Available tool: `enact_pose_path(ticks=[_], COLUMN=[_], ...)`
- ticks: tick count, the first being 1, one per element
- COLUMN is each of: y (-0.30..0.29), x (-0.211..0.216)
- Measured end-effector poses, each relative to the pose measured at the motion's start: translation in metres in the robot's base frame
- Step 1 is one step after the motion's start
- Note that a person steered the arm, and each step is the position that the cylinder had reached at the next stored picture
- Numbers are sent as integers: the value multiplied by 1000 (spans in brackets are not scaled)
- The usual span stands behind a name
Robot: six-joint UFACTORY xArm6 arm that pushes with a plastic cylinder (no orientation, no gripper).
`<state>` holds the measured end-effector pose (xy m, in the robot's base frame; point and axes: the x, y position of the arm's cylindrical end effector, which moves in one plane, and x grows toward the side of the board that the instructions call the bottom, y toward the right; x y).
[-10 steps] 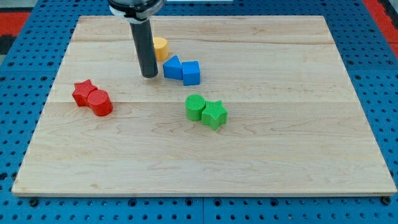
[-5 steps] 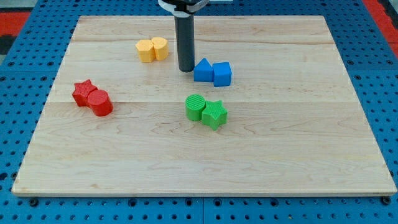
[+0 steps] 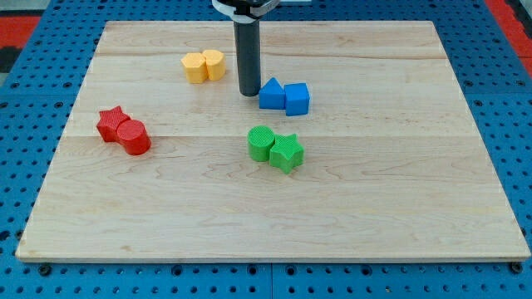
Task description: Move the blue blocks towards the right side of the board
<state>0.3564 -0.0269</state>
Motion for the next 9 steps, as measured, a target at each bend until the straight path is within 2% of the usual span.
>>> enact_pose_path(ticks=[2, 3, 5, 9], y=[0, 32, 145, 155], x=[19, 33, 6, 4])
